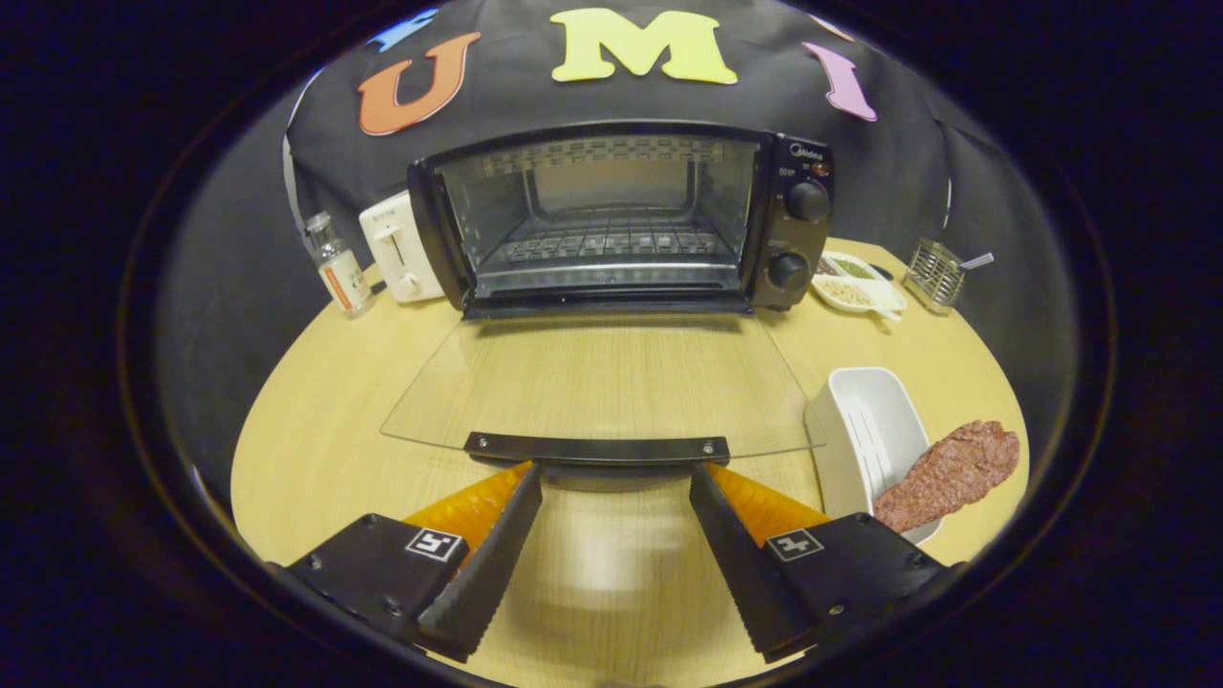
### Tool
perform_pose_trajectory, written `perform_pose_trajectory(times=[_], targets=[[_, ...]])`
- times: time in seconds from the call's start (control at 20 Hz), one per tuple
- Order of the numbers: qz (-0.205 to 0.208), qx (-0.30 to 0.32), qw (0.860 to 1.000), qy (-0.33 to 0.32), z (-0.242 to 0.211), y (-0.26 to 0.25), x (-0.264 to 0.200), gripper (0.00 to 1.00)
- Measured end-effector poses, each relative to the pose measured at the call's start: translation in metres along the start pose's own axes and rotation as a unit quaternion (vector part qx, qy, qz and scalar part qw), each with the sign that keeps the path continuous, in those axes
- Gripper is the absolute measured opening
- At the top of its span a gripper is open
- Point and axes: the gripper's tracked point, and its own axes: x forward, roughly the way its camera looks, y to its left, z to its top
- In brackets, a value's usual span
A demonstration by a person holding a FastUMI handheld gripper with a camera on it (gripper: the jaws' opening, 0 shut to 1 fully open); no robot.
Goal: Open the toaster oven, put the food inside, and close the toaster oven door.
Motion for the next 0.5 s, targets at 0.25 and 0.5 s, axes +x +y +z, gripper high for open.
perform_pose_trajectory(times=[0.25,0.5], targets=[[0.000,-0.006,1.000,0.004,-0.003,0.000,0.004,1.00],[0.032,-0.013,0.999,0.000,0.005,0.000,-0.008,1.00]])
